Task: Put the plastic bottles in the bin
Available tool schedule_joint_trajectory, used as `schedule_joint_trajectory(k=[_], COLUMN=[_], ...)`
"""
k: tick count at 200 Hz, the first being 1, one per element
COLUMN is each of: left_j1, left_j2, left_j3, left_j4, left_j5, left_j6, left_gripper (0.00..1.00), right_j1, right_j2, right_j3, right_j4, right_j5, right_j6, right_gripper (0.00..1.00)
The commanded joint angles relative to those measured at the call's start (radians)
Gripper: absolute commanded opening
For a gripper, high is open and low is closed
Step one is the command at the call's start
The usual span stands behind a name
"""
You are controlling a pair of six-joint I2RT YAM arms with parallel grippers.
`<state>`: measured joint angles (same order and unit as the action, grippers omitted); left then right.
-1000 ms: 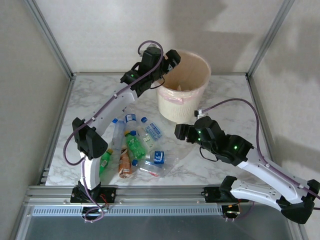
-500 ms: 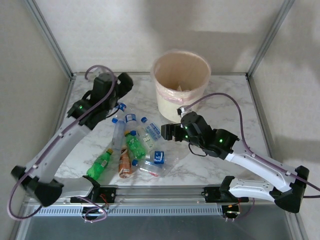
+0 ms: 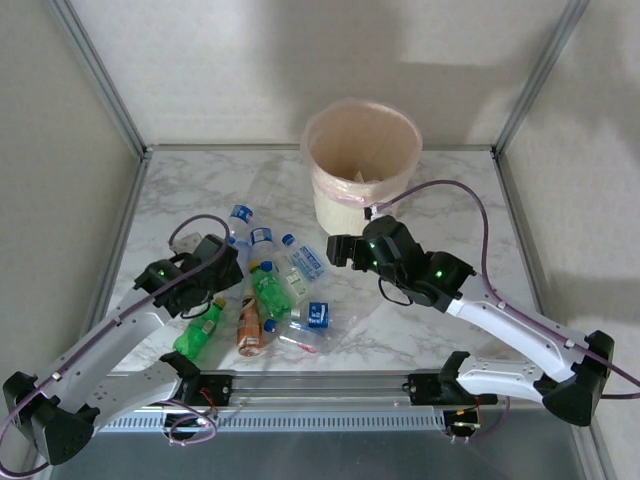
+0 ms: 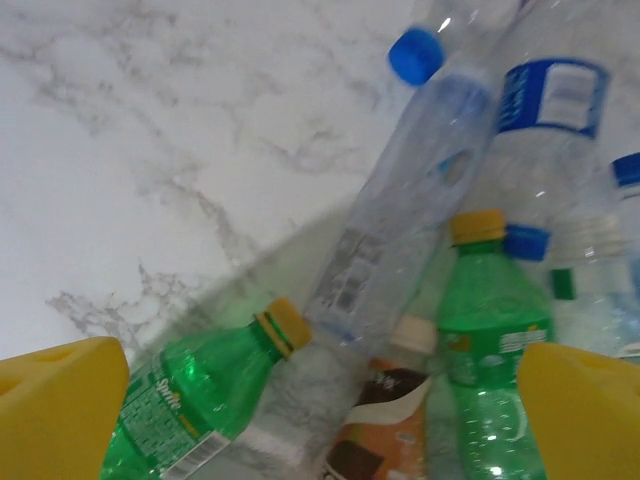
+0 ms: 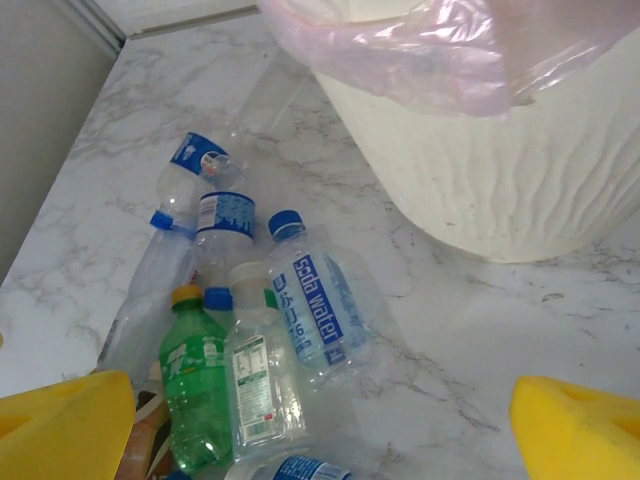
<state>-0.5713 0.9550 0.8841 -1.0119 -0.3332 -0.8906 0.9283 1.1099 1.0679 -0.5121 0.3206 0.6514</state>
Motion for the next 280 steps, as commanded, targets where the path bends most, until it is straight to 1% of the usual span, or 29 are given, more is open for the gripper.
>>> schedule_joint_trajectory(k=[1,29,48,78,95,129,153,177,224,237,261,280], left_j1=[-0.01,-0.014,-0.016,-0.019,-0.019,-0.014,0.033,0.106,0.258,0.295,0.288,0.281], left_j2=[-0.005,-0.014,-0.012,-0.018,-0.004,0.079,0.129,0.167,0.204,0.212,0.196,0.162], left_j3=[-0.056,-0.169,-0.199,-0.27,-0.279,-0.299,-0.296,-0.29,-0.307,-0.308,-0.27,-0.257], left_j4=[-0.078,-0.06,-0.041,0.006,0.015,0.068,0.112,0.148,0.245,0.265,0.254,0.236], left_j5=[-0.004,-0.01,0.0,0.076,0.055,0.019,-0.008,-0.036,-0.014,0.027,0.099,0.111], left_j6=[-0.046,-0.086,-0.128,-0.176,-0.202,-0.235,-0.241,-0.233,-0.177,-0.166,-0.169,-0.175], left_gripper=[1.0,1.0,1.0,1.0,1.0,1.0,1.0,1.0,1.0,1.0,1.0,1.0], right_j1=[-0.02,-0.038,-0.047,-0.061,-0.071,-0.083,-0.089,-0.091,-0.095,-0.095,-0.095,-0.096], right_j2=[-0.005,-0.016,-0.019,-0.03,-0.036,-0.047,-0.055,-0.064,-0.067,-0.062,-0.053,-0.049], right_j3=[0.041,0.026,0.018,0.015,0.01,0.013,0.019,0.026,0.023,0.023,0.031,0.031], right_j4=[0.013,0.027,0.033,0.034,0.037,0.04,0.033,0.026,0.027,0.028,0.025,0.035], right_j5=[0.009,0.002,-0.003,-0.008,-0.009,-0.018,-0.015,-0.011,-0.012,-0.016,-0.02,-0.024], right_j6=[0.016,0.016,0.018,0.013,0.009,0.003,-0.004,-0.01,-0.012,-0.013,-0.016,-0.019], right_gripper=[0.97,0.97,0.97,0.97,0.97,0.97,0.97,0.97,0.97,0.98,0.98,0.99])
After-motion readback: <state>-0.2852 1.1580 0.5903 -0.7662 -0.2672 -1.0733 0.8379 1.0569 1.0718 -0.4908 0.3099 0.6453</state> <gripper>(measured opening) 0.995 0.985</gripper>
